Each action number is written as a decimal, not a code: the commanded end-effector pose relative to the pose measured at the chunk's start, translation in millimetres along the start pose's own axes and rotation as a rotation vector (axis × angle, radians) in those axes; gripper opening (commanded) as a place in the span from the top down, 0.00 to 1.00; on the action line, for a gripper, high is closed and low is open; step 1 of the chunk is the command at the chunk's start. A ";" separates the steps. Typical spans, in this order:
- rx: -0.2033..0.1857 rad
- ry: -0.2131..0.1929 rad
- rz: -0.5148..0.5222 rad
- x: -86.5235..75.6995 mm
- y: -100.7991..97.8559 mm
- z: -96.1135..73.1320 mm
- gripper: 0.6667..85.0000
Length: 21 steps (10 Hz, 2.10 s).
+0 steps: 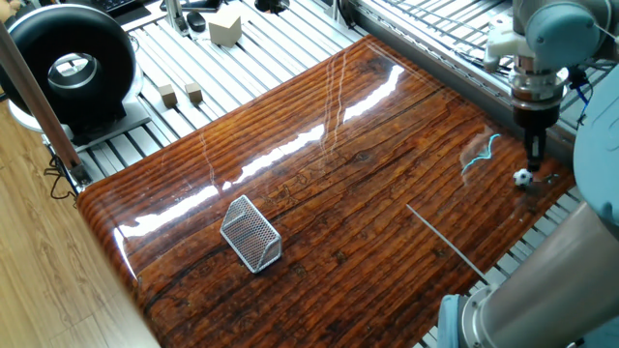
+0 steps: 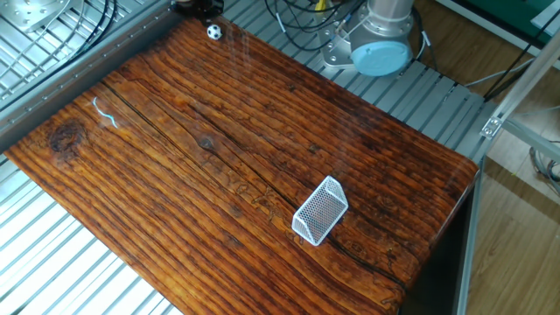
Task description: Push the soccer ball into the goal
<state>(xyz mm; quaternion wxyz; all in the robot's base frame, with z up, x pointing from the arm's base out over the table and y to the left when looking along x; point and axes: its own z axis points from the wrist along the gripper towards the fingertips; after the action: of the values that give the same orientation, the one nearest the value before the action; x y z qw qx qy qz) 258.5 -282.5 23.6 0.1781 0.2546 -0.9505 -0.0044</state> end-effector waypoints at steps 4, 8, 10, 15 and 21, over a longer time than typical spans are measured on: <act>0.002 0.064 0.038 -0.8 17.7 -24.6 1.00; -0.164 0.095 0.127 33.5 54.7 9.6 1.00; -0.299 0.065 0.167 19.2 92.1 8.5 1.00; -0.380 0.009 0.224 -26.0 123.0 -2.2 1.00; -0.370 -0.139 0.209 -104.2 131.9 -30.3 1.00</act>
<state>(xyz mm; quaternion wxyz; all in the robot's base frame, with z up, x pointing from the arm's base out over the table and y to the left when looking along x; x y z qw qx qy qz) 248.8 -139.4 24.6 0.1956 0.1210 -0.9571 -0.1761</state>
